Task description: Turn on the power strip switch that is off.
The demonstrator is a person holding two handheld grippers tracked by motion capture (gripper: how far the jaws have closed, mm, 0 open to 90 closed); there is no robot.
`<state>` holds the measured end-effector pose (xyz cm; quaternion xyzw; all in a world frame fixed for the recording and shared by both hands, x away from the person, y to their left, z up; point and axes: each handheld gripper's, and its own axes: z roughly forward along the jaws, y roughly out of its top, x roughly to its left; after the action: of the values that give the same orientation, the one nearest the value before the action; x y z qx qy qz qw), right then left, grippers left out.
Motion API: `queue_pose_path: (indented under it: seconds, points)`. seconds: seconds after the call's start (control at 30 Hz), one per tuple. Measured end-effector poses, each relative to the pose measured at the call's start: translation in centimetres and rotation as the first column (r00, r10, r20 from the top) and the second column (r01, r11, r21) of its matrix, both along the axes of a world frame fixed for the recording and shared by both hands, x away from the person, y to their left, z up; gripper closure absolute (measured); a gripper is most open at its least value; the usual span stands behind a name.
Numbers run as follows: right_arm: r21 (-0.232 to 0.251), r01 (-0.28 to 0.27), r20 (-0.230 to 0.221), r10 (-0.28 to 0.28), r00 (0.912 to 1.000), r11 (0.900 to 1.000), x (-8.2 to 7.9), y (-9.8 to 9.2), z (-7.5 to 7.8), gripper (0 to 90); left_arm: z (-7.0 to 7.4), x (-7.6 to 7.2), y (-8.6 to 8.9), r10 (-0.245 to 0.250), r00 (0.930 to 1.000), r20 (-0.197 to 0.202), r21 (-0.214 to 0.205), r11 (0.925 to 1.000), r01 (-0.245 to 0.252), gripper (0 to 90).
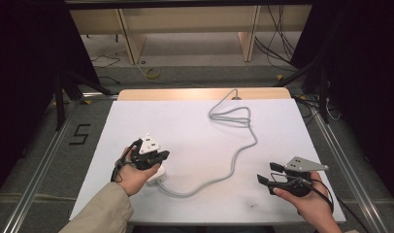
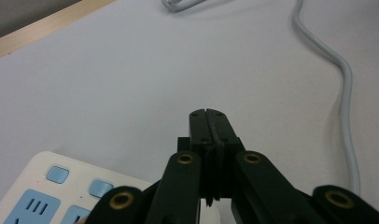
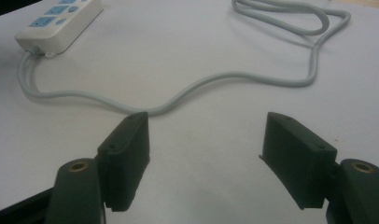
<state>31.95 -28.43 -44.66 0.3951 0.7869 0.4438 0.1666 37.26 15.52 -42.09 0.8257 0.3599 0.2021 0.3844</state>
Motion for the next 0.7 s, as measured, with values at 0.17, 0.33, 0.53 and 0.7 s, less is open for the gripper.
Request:
queue_pose_path:
  seconds: [0.17,0.33,0.53,0.7]
  points:
    - [-0.001,-0.001,0.001,0.001,1.0000,1.0000,0.0,0.0,0.0,32.3,0.0,0.4,0.6,0.022,0.9997,0.005,0.009,0.9997,-0.022,89.7]
    - [-0.001,-0.001,0.000,0.001,1.0000,1.0000,0.0,0.0,0.0,32.3,0.2,0.6,1.2,0.035,0.9993,0.007,0.016,0.9992,-0.035,89.7]
    - [-0.002,-0.001,0.001,0.001,1.0000,1.0000,0.0,0.0,0.0,32.2,0.2,0.7,1.6,0.048,0.9989,0.002,0.029,0.9984,-0.048,89.8]
    - [-0.002,-0.001,0.000,0.001,1.0000,1.0000,0.0,0.0,0.0,32.2,0.2,0.9,1.8,0.056,0.9984,-0.001,0.036,0.9978,-0.056,89.7]
